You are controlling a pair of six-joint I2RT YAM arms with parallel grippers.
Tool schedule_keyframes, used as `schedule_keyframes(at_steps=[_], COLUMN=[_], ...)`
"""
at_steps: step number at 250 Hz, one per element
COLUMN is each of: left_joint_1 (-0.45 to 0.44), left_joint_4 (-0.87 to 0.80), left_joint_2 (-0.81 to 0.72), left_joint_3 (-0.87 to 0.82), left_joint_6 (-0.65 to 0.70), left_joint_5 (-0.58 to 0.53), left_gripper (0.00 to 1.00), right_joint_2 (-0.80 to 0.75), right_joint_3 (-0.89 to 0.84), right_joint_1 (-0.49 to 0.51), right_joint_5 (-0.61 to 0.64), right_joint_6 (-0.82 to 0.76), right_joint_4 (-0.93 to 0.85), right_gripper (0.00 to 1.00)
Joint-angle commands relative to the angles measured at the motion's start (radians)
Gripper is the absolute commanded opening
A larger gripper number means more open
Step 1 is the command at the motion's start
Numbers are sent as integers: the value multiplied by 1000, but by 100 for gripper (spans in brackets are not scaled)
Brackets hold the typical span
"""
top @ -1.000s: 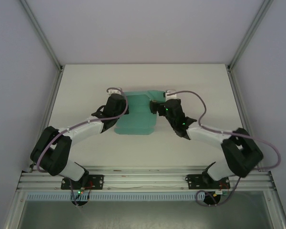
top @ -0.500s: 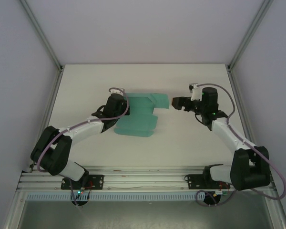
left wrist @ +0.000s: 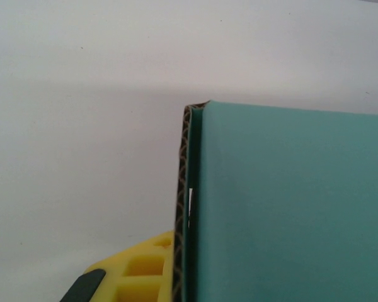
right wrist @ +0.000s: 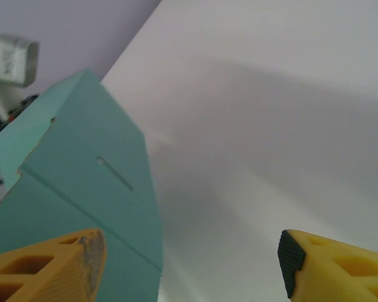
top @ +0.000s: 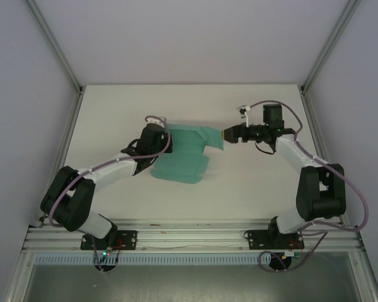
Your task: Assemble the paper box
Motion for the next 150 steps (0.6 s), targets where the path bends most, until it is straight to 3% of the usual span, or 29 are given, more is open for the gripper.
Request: schedule_keyframes(at_steps=[1, 63, 150], left_joint_1=[9, 8, 8], left_joint_4=[32, 34, 12], left_joint_2=[-8, 10, 31], left_joint_3=[3, 18, 21], left_joint_6=[9, 9, 10], left_joint_5=[14, 35, 18], left_gripper=[0, 0, 0], right_joint_2=[-7, -2, -7], right_joint_3=[7, 34, 40], right_joint_1=[11, 110, 246], right_joint_5=[-129, -18, 205], right_joint_6=[-131, -185, -68], right_joint_4=[-82, -134, -16], right_gripper=[72, 68, 65])
